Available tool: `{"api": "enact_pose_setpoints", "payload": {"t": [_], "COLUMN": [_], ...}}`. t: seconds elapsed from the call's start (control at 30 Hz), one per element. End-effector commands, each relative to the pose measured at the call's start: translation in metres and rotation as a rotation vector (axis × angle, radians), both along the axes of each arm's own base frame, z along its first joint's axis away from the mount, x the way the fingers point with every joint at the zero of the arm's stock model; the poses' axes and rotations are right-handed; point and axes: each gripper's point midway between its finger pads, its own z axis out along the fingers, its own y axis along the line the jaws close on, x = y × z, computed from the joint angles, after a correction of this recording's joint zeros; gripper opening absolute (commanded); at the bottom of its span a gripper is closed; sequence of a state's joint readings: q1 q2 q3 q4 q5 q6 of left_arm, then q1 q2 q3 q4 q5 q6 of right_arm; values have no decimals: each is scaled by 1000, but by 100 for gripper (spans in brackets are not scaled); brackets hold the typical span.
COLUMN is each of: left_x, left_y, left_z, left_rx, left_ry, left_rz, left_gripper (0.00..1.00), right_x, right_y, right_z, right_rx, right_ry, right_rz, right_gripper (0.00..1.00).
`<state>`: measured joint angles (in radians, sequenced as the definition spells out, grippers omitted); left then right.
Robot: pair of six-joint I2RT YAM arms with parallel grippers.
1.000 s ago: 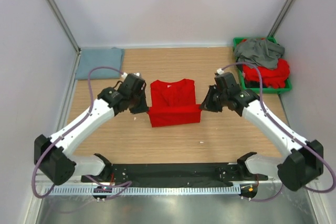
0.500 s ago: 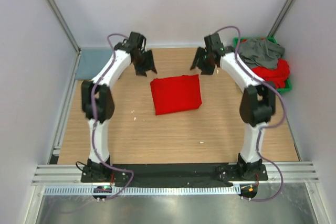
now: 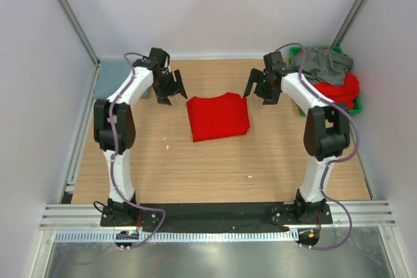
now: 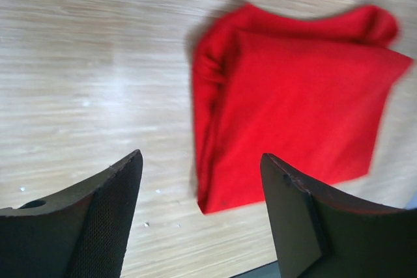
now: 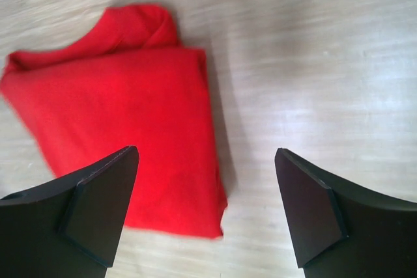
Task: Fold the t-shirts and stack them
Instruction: Fold the tshirt
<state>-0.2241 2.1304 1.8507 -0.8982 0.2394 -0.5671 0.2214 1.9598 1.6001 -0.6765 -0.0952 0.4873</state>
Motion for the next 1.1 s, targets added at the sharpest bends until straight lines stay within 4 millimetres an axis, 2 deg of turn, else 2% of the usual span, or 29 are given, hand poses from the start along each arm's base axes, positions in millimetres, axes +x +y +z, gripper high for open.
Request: {"api": "enact_pose_setpoints", "payload": {"t": [0.0,0.03,0.17,0.2,0.23,0.3,0.33,0.4,0.43,0.47,0.5,0.53,0.6,0.63,0.67,0.7,0.73,0.77,0.8,0.83,0.87,0.9,0.97,1.07], "left_x": [4,0,-4,-3,0,3,8,13,18,21,24,30,34,40,43,46,51,54,60,64,67,70,71,66], "left_y": [-13,-13,-22,-24,-30,-39,-46,-56,-69,-76,-83,-100,-121,-142,-152,-172,-181,-188,-198,-203,-206,-210,-213,-213], "left_z": [51,48,39,39,41,35,43,44,57,60,64,68,70,66,64,79,58,52,64,39,36,41,24,12], "left_rx": [-76,-85,-126,-134,-150,-163,-173,-189,-201,-200,-205,-217,-236,-252,-263,-304,-311,-322,-353,-354,-359,-381,-382,-350], "left_ry": [-198,-214,-213,-214,-219,-212,-234,-242,-278,-295,-312,-339,-365,-376,-383,-418,-387,-384,-414,-378,-379,-394,-378,-387], "left_rz": [-49,-56,-101,-109,-123,-143,-159,-181,-209,-227,-245,-278,-338,-374,-395,-431,-438,-446,-454,-451,-451,-461,-476,-531], "left_gripper": [73,71,71,72,72,71,68,65,63,62,62,62,62,62,62,62,62,61,60,58,58,57,57,58], "right_x": [-1,-13,-37,-53,-60,-67,-85,-88,-109,-101,-103,-115,-112,-118,-115,-120,-121,-120,-122,-121,-122,-124,-128,-134], "right_y": [10,10,13,9,9,2,-3,-8,0,4,3,5,11,10,13,14,15,18,18,20,20,21,20,18], "right_z": [49,34,11,2,-1,9,-7,-6,-12,-3,-1,-6,5,-1,8,4,5,9,8,10,11,13,13,17], "right_rx": [100,109,145,139,153,178,187,269,350,419,461,498,556,562,577,591,599,620,631,638,643,639,626,603], "right_ry": [-172,-136,-61,-39,-35,-91,-47,-74,-51,-116,-140,-139,-218,-217,-271,-268,-280,-303,-298,-310,-310,-321,-317,-327], "right_rz": [25,31,34,22,3,-32,-48,-85,-56,-56,-50,-39,0,-1,22,22,28,48,48,63,68,83,90,108], "right_gripper": [92,92,89,87,86,86,86,85,85,84,83,82,81,81,81,81,81,81,81,80,80,80,80,80]}}
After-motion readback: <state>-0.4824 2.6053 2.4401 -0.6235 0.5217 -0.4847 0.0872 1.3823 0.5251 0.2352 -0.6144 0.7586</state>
